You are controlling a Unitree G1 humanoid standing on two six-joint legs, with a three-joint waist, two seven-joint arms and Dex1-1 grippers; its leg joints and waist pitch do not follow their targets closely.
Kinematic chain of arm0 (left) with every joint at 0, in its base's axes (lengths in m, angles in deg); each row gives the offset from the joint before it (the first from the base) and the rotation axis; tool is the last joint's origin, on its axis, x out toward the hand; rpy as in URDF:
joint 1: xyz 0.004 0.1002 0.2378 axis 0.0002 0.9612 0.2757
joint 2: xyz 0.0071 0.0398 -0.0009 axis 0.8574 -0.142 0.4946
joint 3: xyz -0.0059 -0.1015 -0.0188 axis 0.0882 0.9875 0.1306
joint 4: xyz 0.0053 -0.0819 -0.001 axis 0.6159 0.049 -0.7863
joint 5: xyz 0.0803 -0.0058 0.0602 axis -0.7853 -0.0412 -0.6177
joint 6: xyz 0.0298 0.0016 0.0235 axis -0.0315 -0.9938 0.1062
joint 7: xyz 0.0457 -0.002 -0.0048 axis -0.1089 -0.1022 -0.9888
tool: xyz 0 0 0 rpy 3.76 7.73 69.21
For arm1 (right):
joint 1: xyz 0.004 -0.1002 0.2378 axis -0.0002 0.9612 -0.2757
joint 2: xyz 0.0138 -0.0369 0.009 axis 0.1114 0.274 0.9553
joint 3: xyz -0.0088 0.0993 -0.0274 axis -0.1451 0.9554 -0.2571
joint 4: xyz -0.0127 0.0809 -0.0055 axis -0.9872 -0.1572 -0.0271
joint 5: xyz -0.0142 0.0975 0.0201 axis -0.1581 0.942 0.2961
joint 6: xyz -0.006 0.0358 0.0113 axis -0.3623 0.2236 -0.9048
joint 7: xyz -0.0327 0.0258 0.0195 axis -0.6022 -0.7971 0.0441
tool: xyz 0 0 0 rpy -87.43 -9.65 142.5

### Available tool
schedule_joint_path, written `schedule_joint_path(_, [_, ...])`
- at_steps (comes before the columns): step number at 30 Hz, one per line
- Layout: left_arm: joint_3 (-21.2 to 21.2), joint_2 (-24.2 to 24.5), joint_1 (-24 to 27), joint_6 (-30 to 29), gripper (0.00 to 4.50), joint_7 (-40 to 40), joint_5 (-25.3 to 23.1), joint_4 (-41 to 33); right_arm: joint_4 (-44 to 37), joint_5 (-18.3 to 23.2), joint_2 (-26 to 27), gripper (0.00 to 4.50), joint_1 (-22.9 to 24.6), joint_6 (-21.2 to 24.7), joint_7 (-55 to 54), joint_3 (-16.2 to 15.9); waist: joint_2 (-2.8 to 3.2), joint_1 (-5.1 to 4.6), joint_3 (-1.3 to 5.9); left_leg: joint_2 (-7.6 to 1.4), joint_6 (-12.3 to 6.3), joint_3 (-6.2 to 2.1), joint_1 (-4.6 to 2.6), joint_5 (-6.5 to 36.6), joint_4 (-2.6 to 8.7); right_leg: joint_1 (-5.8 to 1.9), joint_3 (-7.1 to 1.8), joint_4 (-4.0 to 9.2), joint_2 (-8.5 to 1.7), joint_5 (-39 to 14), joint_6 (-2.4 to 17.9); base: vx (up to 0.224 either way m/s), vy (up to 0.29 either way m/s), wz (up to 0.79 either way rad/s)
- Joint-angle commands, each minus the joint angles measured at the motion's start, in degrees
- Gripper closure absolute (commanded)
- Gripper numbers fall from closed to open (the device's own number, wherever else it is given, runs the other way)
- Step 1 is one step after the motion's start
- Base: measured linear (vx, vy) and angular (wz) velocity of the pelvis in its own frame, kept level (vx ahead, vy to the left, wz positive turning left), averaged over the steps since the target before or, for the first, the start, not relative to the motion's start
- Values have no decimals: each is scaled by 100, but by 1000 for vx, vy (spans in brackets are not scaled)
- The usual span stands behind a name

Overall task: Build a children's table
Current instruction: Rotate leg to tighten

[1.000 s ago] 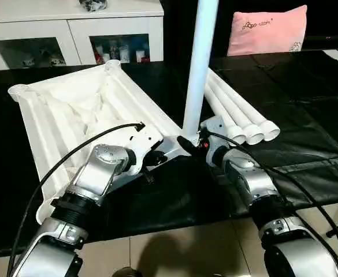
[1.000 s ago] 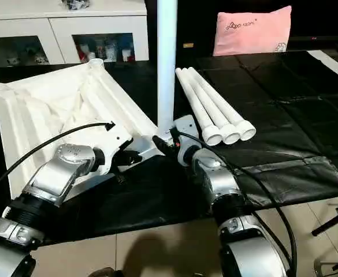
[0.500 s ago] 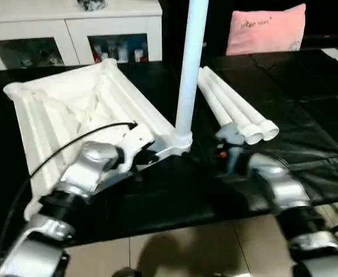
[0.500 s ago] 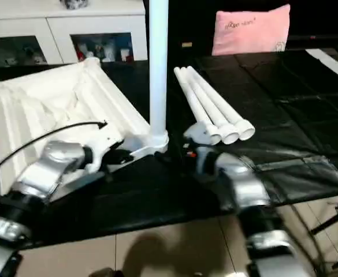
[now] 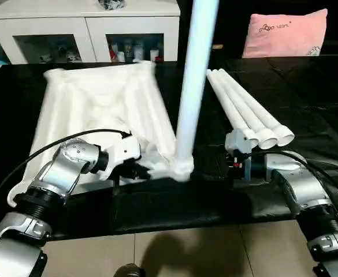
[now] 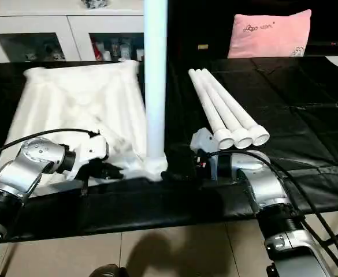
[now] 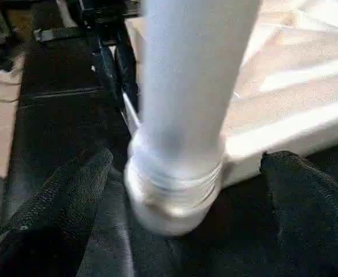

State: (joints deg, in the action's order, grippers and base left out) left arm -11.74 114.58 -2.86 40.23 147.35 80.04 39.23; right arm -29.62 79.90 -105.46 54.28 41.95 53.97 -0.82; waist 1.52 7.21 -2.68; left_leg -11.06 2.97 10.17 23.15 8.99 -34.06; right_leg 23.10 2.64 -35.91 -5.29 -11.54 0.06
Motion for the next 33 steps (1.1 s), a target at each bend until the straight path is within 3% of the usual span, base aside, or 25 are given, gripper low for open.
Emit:
schedule_joint_path(1, [-121,31,-133,203,450,285,105,-309,61,-85,18,2,-73,-67,117,-86,5,-34,399,-198,-111,-28,-196,1428,409,-229,-165,368,-255,-482,1403,0,0,0])
schedule_joint_path(2, [-176,48,-137,246,450,411,121,-382,128,-112,68,2,-118,-119,272,-224,-2,-37,402,-200,-139,-26,-186,1386,408,-234,-165,361,-255,-406,1414,0,0,0])
schedule_joint_path(10, [-191,-2,-162,312,450,474,92,-372,163,-126,101,2,-111,-107,630,-415,-14,-77,397,-194,-191,-29,-169,1338,404,-252,-160,361,-255,-433,1425,0,0,0])
schedule_joint_path(15, [-213,1,-191,357,450,499,86,-327,299,-126,150,29,-166,-129,711,-450,-13,-85,409,-193,-230,-24,-171,1241,389,-251,-159,349,-251,-341,1475,0,0,0])
schedule_joint_path(26, [-233,11,-189,336,450,501,51,-341,336,-84,198,143,-171,-75,858,-483,-6,-76,408,-192,-250,-20,-177,1222,384,-250,-155,340,-245,-268,1507,0,0,0])
schedule_joint_path(33, [-232,26,-176,322,450,501,46,-361,340,-70,204,170,-136,-64,898,-488,1,-77,411,-196,-217,-26,-181,1268,388,-250,-157,342,-248,-333,1498,0,0,0])
